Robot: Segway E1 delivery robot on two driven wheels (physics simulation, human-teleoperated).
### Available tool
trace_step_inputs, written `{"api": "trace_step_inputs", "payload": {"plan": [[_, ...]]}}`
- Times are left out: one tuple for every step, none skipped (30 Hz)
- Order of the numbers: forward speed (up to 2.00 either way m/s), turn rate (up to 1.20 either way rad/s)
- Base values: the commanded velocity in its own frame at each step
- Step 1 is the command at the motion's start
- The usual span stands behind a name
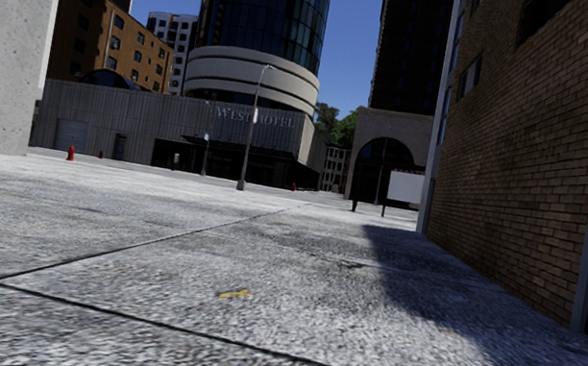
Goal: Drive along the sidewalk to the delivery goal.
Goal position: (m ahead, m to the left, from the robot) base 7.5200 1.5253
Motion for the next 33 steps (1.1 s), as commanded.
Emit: {"api": "trace_step_inputs", "payload": {"plan": [[2.0, 0.0], [2.0, 0.0], [2.0, 0.0], [2.0, 0.0], [2.0, 0.0], [2.0, 0.0], [2.0, 0.0], [2.0, 0.0], [2.0, 0.0], [2.0, 0.0], [2.0, 0.0], [2.0, 0.0], [2.0, 0.0], [2.0, 0.0], [2.0, 0.0], [2.0, 0.0], [2.0, 0.0], [2.0, 0.0], [2.0, 0.0], [2.0, 0.0], [2.0, 0.0], [2.0, 0.0], [2.0, 0.0], [2.0, 0.0], [2.0, 0.0], [2.0, 0.0], [2.0, 0.0], [2.0, 0.0], [2.0, 0.0], [2.0, 0.0], [2.0, 0.0], [2.0, 0.0], [2.0, 0.0]]}}
